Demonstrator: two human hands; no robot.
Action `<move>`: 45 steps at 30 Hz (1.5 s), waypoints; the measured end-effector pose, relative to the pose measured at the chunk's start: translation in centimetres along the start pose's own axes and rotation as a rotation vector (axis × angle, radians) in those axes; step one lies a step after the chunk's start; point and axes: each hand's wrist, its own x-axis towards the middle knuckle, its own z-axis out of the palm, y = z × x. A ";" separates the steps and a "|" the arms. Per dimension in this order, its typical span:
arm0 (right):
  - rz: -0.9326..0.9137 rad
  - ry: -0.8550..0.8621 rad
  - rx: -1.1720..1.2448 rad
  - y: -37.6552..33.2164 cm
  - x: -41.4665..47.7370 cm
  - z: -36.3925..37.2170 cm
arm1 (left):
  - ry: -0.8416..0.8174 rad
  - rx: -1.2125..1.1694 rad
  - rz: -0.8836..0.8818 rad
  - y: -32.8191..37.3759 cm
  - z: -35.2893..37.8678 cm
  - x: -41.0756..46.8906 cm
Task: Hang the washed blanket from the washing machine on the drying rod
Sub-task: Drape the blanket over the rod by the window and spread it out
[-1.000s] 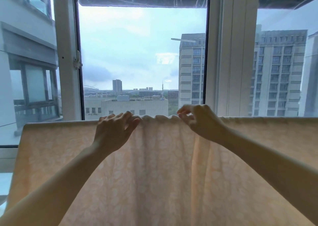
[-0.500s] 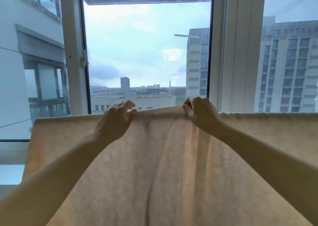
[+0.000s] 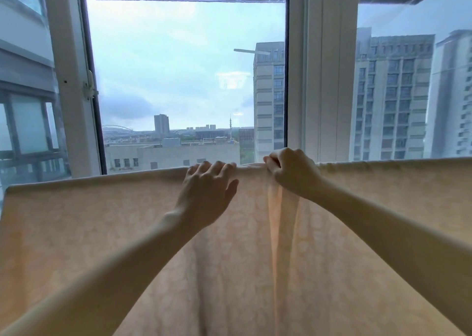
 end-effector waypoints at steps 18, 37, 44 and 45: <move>-0.031 0.168 -0.041 4.0 -2.5 -3.2 | 0.078 -0.197 0.054 2.6 1.6 2.9; 0.374 -0.106 0.031 7.4 0.9 -5.4 | 0.128 -0.204 0.175 7.2 3.2 5.3; -0.005 0.231 -0.230 9.9 -3.1 -4.1 | 0.415 -0.174 -0.011 8.8 6.1 4.8; -0.103 0.306 -0.301 10.6 -3.9 -3.7 | 0.434 -0.177 -0.015 8.9 6.2 4.8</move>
